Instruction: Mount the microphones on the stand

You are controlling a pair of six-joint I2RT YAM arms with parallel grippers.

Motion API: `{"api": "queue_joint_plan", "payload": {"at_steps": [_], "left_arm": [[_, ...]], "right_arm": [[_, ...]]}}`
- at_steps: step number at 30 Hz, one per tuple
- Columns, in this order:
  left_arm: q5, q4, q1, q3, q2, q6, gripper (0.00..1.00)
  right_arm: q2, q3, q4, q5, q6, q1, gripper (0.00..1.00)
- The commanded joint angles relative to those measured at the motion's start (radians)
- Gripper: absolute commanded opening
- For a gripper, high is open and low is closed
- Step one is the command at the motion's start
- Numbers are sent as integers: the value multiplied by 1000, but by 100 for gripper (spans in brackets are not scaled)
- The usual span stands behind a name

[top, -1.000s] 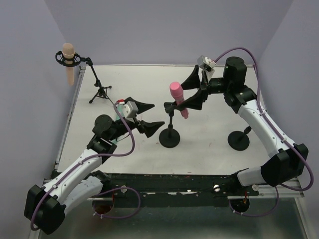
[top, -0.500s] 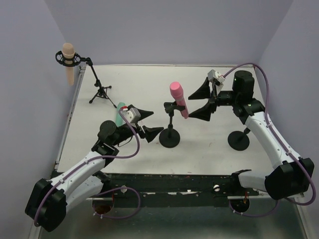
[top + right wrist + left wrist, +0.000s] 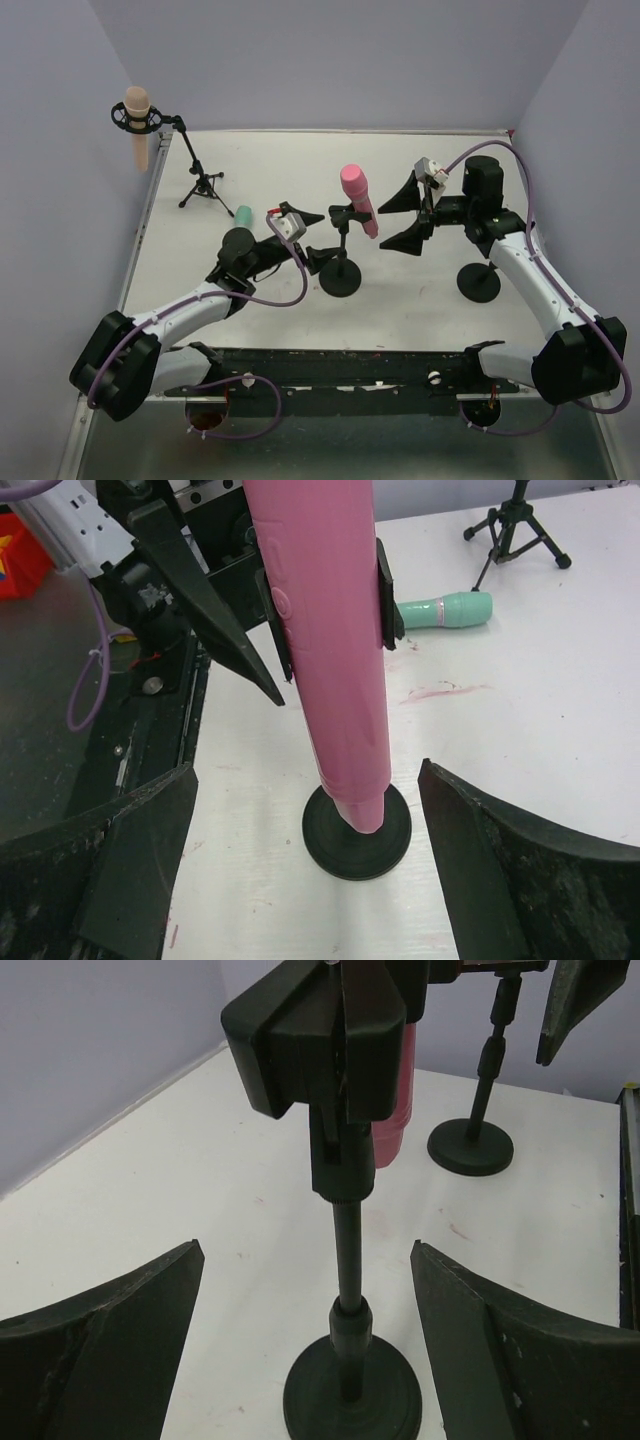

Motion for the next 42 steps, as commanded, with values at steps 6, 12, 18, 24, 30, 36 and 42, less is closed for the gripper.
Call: {"api": "queue_joint_plan", "payload": {"at_steps": [6, 12, 18, 24, 30, 36, 42], "left_arm": [[28, 165, -65, 51, 119, -3, 84], [-3, 179, -77, 58, 156, -17, 69], [-43, 182, -78, 72, 179, -12, 52], [-35, 180, -78, 89, 202, -23, 39], [-12, 179, -77, 89, 202, -45, 15], [-24, 193, -59, 51, 101, -126, 0], [-162, -5, 7, 17, -150, -108, 0]], "right_arm": [[-8, 7, -45, -15, -71, -6, 100], [-5, 9, -54, -22, -77, -6, 100], [-4, 9, -54, -23, -76, -6, 100], [-2, 10, -57, -25, -76, -6, 100], [-1, 10, -62, -26, -77, -6, 100], [-1, 15, -76, -25, -90, -7, 100], [1, 19, -86, -28, -99, -7, 100]]}}
